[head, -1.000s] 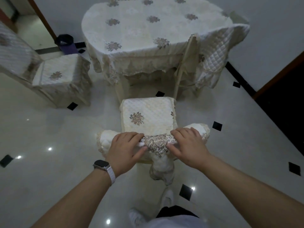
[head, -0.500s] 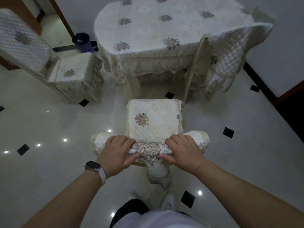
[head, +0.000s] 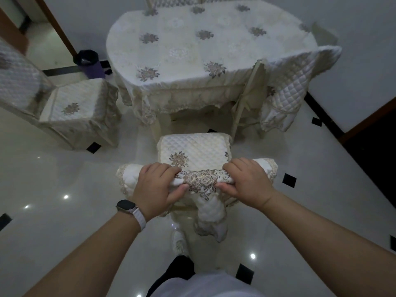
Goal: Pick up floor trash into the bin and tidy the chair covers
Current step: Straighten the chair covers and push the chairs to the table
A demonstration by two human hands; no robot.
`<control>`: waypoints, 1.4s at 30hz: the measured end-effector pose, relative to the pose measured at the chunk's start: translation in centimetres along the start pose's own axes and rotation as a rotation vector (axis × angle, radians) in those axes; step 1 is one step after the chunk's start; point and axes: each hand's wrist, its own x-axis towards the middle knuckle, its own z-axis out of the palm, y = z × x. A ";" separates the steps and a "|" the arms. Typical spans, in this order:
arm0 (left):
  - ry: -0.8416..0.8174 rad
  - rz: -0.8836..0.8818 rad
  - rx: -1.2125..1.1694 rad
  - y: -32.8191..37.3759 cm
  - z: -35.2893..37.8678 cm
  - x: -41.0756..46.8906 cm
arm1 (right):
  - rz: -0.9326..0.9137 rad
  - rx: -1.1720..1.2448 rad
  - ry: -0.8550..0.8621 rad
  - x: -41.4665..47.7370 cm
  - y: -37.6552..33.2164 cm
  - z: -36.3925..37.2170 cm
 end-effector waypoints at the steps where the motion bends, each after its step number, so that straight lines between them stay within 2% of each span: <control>1: 0.001 0.008 -0.002 -0.7 0.1 0.9 | 0.004 -0.009 0.007 0.9 0.3 0.2; 12: -0.006 0.068 -0.057 -7.7 1.0 10.1 | 0.099 -0.102 -0.013 9.4 3.4 2.6; 19: 0.010 0.118 -0.065 -10.2 2.1 13.8 | 0.166 -0.106 -0.078 12.1 5.3 4.1; 24: -0.011 0.092 -0.049 -11.4 3.4 16.0 | 0.173 -0.119 -0.092 13.8 7.2 5.5; 33: -0.027 0.036 0.009 -12.4 6.6 22.5 | 0.122 -0.104 -0.045 18.4 14.6 8.0; 38: -0.065 -0.022 0.033 -12.8 7.3 27.5 | 0.063 -0.071 0.057 22.4 19.0 8.2; 42: -0.101 -0.058 0.065 -12.2 9.0 30.2 | 0.017 -0.040 0.046 24.0 23.1 9.1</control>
